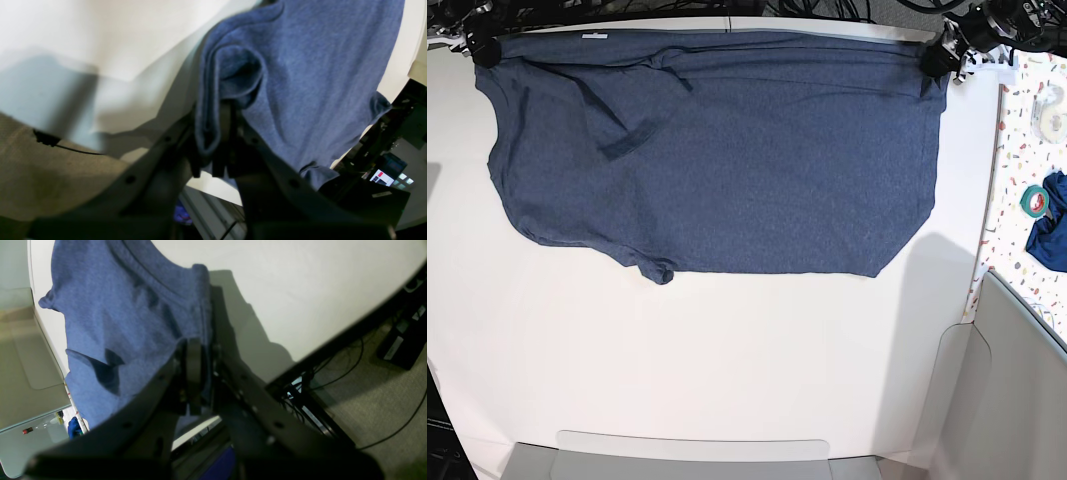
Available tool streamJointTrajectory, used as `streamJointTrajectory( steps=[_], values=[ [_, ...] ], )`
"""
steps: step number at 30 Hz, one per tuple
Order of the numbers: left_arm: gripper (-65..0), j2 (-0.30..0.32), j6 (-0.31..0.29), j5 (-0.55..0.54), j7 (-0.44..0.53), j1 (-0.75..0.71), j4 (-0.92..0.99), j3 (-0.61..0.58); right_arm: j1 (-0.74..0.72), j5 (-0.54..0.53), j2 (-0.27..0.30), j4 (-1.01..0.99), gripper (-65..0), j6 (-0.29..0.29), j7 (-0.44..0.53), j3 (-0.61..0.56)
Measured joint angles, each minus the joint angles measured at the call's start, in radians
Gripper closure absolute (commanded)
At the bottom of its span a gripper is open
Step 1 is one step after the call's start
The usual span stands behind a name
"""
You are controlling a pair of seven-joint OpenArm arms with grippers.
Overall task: Layout the t-shirt on the table in an organized manner, then fold the t-shirt properly
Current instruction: 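Drag the shirt's folded edge away from the hem with both grippers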
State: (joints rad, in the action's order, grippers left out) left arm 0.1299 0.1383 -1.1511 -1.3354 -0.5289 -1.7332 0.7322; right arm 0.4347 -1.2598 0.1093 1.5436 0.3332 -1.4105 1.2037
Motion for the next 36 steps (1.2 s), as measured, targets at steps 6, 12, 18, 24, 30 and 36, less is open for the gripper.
streamJointTrajectory(
  steps=[6, 12, 18, 24, 30, 36],
  values=[
    [-3.2, 0.000, 0.003, 0.000, 0.000, 0.000, 0.003, 0.000, 0.001, 0.001, 0.002, 0.000, -3.3, 0.000, 0.000, -0.002],
    [-11.2, -0.007, 0.004, 0.000, 0.004, 0.000, 0.003, 0.001, 0.025, 0.001, 0.038, 0.000, -23.5, 0.000, 0.008, 0.002],
    [-11.9, -0.004, 0.091, -0.003, 0.004, 0.000, 0.000, 0.002, 0.031, -0.001, 0.072, 0.006, -30.4, 0.000, 0.006, 0.041],
    [-12.7, 0.009, 0.100, 0.000, 0.003, 0.000, 0.000, 0.016, 0.036, 0.004, 0.113, 0.019, -30.5, 0.000, 0.007, 0.145],
    [-25.3, 0.035, 0.110, 0.015, 0.001, 0.002, -0.015, 0.041, 0.028, 0.004, 0.132, 0.098, -30.5, 0.000, 0.008, 0.207],
    [-26.0, 0.045, 0.109, 0.015, 0.003, 0.005, -0.034, 0.041, -0.013, 0.008, 0.142, 0.123, -30.6, 0.000, 0.004, 0.208]
  ],
)
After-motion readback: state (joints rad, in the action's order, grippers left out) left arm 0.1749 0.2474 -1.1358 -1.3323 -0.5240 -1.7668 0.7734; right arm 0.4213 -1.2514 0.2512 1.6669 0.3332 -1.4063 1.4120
